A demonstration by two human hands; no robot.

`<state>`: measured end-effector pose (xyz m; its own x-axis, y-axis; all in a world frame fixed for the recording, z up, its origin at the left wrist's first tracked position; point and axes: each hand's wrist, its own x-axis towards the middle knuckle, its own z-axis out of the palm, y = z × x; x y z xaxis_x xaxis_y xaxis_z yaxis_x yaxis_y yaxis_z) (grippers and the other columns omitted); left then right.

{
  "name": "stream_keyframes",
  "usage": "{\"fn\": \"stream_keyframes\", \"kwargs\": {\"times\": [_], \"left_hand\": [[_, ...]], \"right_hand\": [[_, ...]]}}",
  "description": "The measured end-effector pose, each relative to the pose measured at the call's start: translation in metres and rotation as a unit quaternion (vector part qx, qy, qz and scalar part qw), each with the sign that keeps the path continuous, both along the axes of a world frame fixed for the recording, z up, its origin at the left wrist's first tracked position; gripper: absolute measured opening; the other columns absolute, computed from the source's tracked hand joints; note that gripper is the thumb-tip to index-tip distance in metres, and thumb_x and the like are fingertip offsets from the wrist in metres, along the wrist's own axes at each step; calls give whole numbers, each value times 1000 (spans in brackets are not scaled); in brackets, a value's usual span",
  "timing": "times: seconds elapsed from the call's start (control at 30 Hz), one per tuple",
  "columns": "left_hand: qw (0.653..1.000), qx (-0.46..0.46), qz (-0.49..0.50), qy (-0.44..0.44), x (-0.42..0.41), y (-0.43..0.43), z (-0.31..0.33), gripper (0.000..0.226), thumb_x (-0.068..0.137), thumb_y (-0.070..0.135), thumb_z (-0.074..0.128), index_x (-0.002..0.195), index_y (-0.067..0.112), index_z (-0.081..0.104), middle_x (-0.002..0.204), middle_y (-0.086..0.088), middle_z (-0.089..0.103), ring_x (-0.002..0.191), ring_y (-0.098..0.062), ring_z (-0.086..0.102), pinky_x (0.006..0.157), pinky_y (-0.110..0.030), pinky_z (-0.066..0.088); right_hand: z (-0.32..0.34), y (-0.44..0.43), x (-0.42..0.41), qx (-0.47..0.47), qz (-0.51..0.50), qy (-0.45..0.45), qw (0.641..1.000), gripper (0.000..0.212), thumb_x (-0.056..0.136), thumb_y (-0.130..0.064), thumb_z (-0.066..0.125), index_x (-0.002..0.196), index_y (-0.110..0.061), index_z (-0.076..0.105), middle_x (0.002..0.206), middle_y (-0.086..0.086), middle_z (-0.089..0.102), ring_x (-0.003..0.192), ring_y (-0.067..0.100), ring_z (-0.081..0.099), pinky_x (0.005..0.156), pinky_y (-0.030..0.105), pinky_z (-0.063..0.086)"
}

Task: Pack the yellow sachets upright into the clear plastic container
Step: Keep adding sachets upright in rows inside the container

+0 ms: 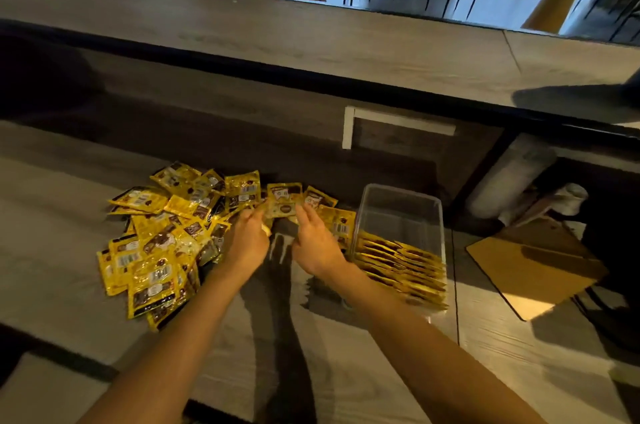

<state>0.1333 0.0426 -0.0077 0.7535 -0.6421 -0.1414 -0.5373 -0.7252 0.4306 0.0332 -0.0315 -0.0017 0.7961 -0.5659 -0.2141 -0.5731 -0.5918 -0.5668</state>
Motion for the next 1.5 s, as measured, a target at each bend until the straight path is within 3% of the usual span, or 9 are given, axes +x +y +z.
{"fn": "stream_keyframes", "kwargs": {"times": [0.23,0.57,0.67,0.77,0.87,1.0,1.2,1.3,1.5], "left_hand": [[984,165,-14,63,11,39,-47,59,97,9,32,150,12,5,156,-20,-8,146,-35,-4,116,-43,14],[980,168,-93,-57,-13,40,-56,54,94,1,38,144,16,25,143,-17,34,131,-33,37,103,-37,36],[984,135,-104,-47,-4,41,-56,66,92,4,48,148,15,15,145,-13,29,130,-30,37,99,-35,39],[976,153,-154,-17,7,41,-56,79,91,12,54,150,18,2,158,-6,6,146,-26,9,115,-38,22],[961,194,-197,-13,9,42,-54,75,92,21,55,150,17,8,158,-5,11,145,-22,13,117,-39,12],[967,192,-163,-44,8,47,-51,71,84,32,65,142,15,28,145,-7,32,136,-26,28,106,-37,29],[990,131,-46,34,13,45,-39,54,85,29,65,134,13,47,136,-15,44,124,-34,47,95,-40,42],[996,63,30,59,16,41,-24,43,91,22,57,130,6,48,128,-19,55,118,-37,52,90,-40,44],[982,-125,98,103,17,24,10,32,85,2,57,116,6,52,113,-13,63,103,-30,61,74,-34,46]], "right_hand": [[-36,4,5,71,-51,207,974,72,96,-19,43,148,-6,-4,156,22,-9,144,41,-9,117,46,11],[-39,15,-13,-51,83,179,979,50,90,-6,47,137,-3,32,140,22,30,126,42,39,103,43,36],[-38,10,-15,-40,90,167,981,68,87,2,51,146,-13,21,155,19,3,121,43,48,94,41,45],[-37,5,-14,-79,144,224,961,78,89,1,48,150,-22,5,156,15,-17,121,42,50,91,40,48],[-36,6,-11,-96,160,272,944,79,90,-10,55,150,-21,4,156,19,1,126,44,44,95,43,45],[-35,10,-10,-172,187,304,918,77,91,-25,56,148,-7,7,147,28,25,125,40,45,93,40,46],[-26,10,-11,-197,150,182,952,42,97,-17,39,134,0,34,129,21,54,127,35,37,98,45,38],[-18,7,-10,-99,112,142,979,55,92,-3,45,141,-2,18,125,24,54,123,39,44,97,47,40],[6,-11,-6,47,-42,19,998,34,89,-3,49,121,-2,39,122,24,52,115,41,52,94,47,48]]}}
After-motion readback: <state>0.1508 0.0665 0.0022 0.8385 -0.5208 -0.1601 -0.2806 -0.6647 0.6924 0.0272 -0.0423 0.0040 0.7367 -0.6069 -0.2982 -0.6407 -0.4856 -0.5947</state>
